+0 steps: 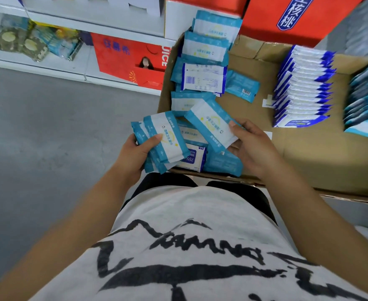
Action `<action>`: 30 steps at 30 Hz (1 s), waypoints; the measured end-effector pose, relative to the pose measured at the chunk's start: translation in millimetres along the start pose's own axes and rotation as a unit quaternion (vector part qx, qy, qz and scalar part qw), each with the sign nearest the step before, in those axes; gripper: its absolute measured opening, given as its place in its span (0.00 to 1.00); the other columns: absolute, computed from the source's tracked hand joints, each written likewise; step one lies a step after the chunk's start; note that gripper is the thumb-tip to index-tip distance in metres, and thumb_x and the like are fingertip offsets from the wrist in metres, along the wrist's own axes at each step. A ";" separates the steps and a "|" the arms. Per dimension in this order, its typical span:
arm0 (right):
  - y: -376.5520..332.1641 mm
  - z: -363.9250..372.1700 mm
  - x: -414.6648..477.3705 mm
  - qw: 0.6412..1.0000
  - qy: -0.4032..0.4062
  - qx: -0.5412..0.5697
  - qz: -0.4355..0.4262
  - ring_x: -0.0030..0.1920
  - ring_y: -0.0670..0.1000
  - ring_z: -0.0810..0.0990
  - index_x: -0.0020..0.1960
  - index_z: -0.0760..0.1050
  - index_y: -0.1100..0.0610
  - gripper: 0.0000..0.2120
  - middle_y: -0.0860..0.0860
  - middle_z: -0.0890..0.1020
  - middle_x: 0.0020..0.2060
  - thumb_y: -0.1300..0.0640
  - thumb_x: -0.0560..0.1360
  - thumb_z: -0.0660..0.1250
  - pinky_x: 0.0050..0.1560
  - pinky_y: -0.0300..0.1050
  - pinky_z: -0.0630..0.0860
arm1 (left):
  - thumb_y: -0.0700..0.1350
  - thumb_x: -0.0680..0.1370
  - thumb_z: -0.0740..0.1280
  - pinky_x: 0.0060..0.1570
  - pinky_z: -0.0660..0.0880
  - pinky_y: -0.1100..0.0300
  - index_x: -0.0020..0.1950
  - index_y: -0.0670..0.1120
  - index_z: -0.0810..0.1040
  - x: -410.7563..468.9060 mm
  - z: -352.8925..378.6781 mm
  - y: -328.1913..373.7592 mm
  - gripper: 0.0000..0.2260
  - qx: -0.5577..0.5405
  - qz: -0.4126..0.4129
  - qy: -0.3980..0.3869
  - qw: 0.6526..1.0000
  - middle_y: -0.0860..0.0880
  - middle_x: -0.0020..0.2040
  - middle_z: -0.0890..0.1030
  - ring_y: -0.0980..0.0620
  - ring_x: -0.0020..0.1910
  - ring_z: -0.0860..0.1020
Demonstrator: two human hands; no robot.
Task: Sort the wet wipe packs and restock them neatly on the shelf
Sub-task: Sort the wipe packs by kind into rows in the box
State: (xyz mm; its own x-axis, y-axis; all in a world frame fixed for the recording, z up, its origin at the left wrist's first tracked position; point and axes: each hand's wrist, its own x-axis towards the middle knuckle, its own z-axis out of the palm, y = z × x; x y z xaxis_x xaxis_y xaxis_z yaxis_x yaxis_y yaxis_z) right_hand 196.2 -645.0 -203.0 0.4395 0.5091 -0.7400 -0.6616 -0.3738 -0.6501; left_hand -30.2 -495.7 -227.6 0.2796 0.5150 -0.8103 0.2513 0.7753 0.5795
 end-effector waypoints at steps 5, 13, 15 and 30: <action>-8.6 -11.9 -14.5 0.999 -0.036 0.024 -0.013 0.56 0.54 0.82 0.56 0.78 0.51 0.07 0.54 0.84 0.55 0.57 0.78 0.69 0.58 0.54 0.78 | 0.45 0.77 0.76 0.51 0.84 0.49 0.70 0.48 0.73 2.8 14.0 10.3 0.24 0.017 0.015 -0.019 1.000 0.48 0.62 0.84 0.49 0.55 0.86; -26.9 -10.1 -9.3 0.926 -0.112 -0.330 -0.143 0.46 0.47 0.83 0.57 0.82 0.50 0.08 0.57 0.86 0.50 0.53 0.78 0.71 0.51 0.46 0.78 | 0.49 0.72 0.80 0.58 0.82 0.46 0.66 0.54 0.76 -1.4 11.1 18.6 0.25 0.127 0.062 -0.037 0.989 0.51 0.61 0.84 0.50 0.56 0.85; -32.4 -2.2 -5.7 0.933 -0.090 -0.305 -0.168 0.47 0.47 0.84 0.57 0.80 0.57 0.09 0.54 0.86 0.48 0.57 0.78 0.71 0.50 0.45 0.80 | 0.51 0.70 0.80 0.58 0.82 0.46 0.67 0.54 0.75 -4.6 7.7 18.8 0.27 0.145 0.067 -0.036 0.987 0.52 0.61 0.84 0.51 0.56 0.85; -24.6 36.6 -4.9 0.939 -0.046 -0.269 -0.211 0.40 0.45 0.81 0.43 0.80 0.66 0.16 0.57 0.85 0.42 0.53 0.71 0.79 0.44 0.44 0.79 | 0.51 0.69 0.79 0.53 0.83 0.55 0.66 0.53 0.76 -38.5 39.8 41.1 0.27 0.203 0.113 -0.133 0.964 0.55 0.57 0.86 0.54 0.55 0.85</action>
State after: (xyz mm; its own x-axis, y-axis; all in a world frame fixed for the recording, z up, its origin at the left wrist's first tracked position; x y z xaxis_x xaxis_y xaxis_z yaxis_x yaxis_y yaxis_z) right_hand 188.1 -609.9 -177.1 0.5228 0.7555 -0.3949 -0.0273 -0.4482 -0.8935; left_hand 6.2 -498.1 -169.1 0.5833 0.5013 -0.6392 0.4823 0.4195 0.7691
